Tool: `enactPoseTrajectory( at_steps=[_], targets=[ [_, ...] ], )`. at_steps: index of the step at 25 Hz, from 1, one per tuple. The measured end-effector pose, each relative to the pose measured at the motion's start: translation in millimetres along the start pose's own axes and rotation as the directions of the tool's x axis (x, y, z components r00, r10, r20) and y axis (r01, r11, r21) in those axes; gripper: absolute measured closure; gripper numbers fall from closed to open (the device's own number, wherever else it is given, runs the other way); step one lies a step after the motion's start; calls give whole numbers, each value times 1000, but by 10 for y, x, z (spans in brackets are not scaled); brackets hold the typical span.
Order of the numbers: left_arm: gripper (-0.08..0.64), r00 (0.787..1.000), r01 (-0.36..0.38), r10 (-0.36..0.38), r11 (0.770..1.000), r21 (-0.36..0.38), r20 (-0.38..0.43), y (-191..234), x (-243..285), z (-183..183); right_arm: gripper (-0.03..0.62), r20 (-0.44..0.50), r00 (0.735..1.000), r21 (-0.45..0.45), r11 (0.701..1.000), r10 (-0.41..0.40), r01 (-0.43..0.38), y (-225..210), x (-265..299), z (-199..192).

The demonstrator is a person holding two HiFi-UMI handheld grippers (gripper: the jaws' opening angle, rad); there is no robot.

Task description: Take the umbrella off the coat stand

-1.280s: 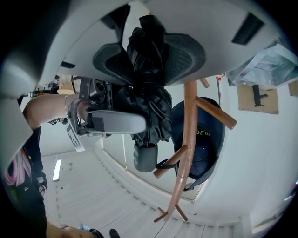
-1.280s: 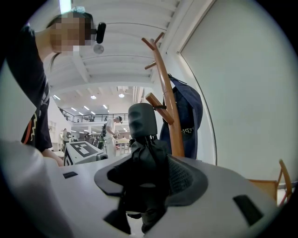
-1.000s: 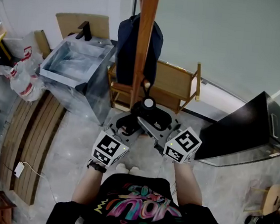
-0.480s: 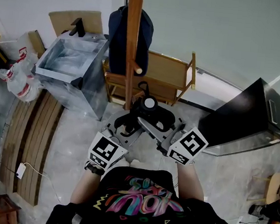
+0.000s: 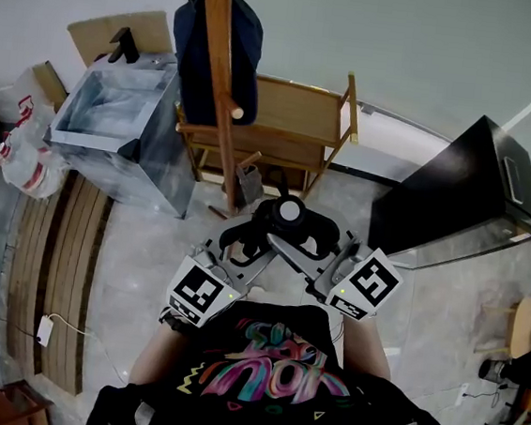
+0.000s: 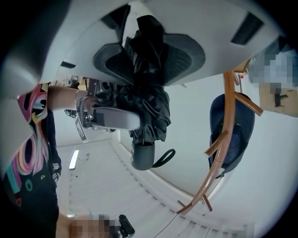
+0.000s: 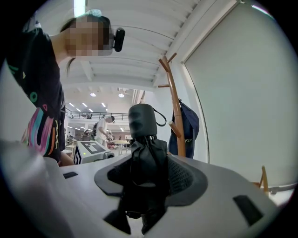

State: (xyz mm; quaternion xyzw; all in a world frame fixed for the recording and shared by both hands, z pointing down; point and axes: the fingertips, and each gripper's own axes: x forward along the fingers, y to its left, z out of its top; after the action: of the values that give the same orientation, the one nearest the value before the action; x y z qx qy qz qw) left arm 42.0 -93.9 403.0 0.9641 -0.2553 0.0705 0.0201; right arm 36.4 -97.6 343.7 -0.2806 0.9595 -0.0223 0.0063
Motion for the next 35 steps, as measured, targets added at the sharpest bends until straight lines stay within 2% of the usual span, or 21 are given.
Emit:
enactPoseTrajectory(
  at_steps=[7,14,18,28,31,35],
  targets=[
    [353,998,58,-58,998,-24,-12,-175,36,-156,365,-13,1000,26,999,-27,28,39,-162,-168],
    [353,997,71,-72,997,-29,-4,-213,78,-217,367,-11,999,46,998,-46,46,16,-218,-245],
    [354,997,69,-70,997,-36,-15,-179,99,-237,367,-9,999,56,997,-49,49,-27,-199,-264],
    [354,999,34,-33,998,-44,18,-24,82,-252,367,-11,999,72,997,-30,31,-69,-49,-296],
    [354,999,30,-31,998,-56,-23,-19,53,-276,367,-8,1000,77,997,-26,27,-69,-28,-296],
    [354,999,26,-28,998,-56,-37,-4,38,-298,367,-12,1000,82,996,-29,30,-65,-3,-316]
  ],
)
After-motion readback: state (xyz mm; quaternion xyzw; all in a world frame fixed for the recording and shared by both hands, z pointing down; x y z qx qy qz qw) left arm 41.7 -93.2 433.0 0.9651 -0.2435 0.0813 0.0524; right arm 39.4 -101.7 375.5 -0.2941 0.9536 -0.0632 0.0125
